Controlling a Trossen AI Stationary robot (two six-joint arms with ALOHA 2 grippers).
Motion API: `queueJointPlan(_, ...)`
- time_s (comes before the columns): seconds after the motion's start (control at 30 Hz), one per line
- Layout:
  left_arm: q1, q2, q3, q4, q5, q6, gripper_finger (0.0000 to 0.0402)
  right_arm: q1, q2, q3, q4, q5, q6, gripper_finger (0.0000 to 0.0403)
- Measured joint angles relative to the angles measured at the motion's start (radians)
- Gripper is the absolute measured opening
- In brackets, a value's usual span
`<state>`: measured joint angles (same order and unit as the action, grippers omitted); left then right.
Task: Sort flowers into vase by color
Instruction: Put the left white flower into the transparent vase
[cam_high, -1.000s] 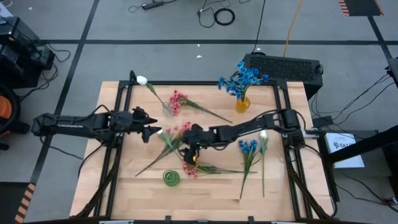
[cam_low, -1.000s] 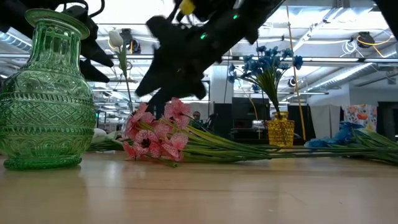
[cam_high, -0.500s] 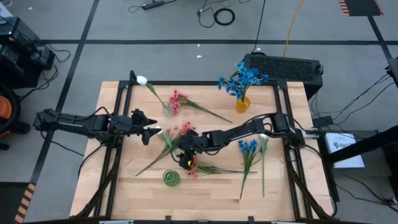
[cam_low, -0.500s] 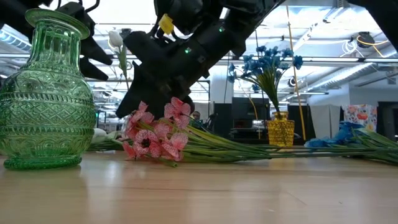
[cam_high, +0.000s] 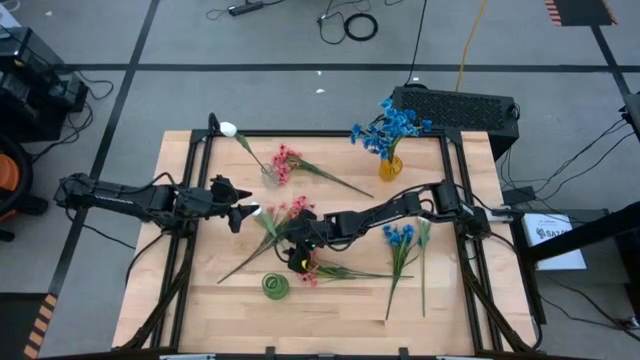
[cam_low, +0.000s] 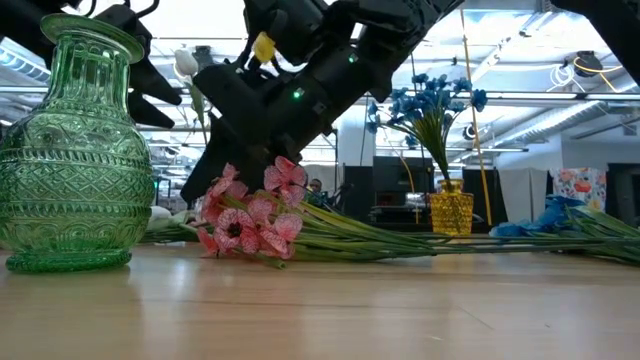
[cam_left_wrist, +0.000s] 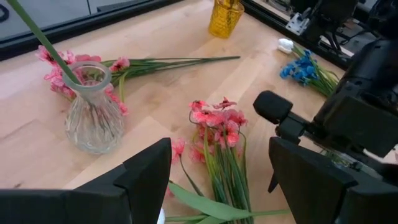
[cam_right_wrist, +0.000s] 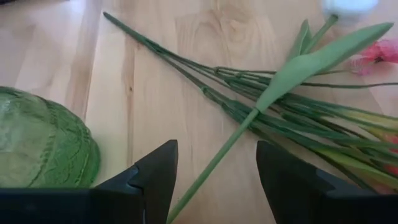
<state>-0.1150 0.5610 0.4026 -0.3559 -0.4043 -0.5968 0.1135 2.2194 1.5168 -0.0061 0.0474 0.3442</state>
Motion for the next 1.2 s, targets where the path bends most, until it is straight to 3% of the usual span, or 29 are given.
queueJointPlan(0.73, 0.0, 0.008, 0.0, 0.005, -0.024, 0.001, 0.0273, -0.004, 0.054, -0.001, 0.038, 0.035, -0.066, 0.0202)
queueJointPlan(1.2, 0.0, 0.008, 0.0, 0.004, -0.023, 0.001, 0.0274, -0.015, 0.054, -0.001, -0.016, 0.036, -0.068, 0.0066)
